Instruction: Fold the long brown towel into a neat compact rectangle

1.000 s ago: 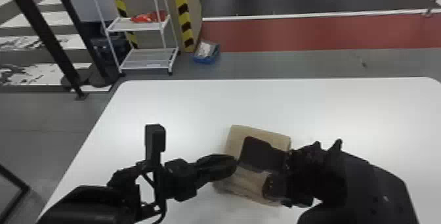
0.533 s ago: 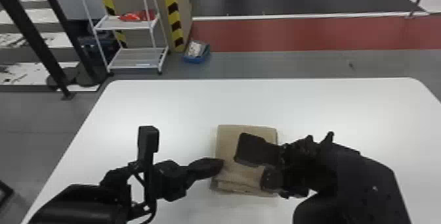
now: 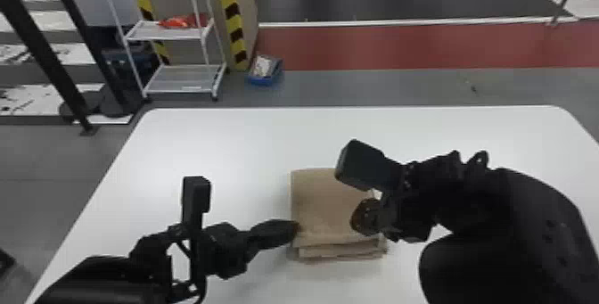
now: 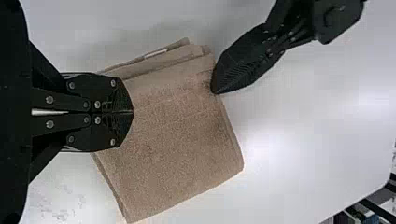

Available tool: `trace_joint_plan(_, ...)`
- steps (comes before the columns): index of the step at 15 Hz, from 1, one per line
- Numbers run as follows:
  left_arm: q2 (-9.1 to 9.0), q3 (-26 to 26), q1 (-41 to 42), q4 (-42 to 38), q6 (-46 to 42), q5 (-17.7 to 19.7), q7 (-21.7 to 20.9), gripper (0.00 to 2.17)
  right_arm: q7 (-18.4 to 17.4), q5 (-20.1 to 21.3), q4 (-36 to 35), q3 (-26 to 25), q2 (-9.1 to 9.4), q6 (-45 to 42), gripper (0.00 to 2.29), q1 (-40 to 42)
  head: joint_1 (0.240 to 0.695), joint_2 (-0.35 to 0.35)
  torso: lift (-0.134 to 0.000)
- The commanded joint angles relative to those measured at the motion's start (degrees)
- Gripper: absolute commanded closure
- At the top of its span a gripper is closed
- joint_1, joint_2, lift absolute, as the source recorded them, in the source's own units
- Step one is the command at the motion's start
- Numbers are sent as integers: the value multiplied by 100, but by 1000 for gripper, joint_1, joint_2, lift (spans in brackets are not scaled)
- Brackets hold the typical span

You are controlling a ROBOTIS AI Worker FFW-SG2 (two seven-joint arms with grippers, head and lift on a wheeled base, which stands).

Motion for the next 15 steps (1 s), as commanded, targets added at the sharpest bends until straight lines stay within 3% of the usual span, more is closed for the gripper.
trace_joint_plan(1,0,4,49,-72,0,0,-11,1912,-255,-146,212,-179,171,35,2034,-24,695,90,-124)
trace_joint_plan(4,0,13,93,-116,0,0,-29,1912,-1046,-164,1030,-390,593,-53,2034,-288,695,81,-124)
trace_joint_plan(8,9,57,198,-204,0,0,-55,1912,-1758,-322,1777,-794,1024,-404,2034,-560,695,65,-124)
trace_joint_plan(15,0,66,216,-283,0,0,-55,1912,-1925,-278,2445,-900,1147,-791,2034,-578,695,63,-124)
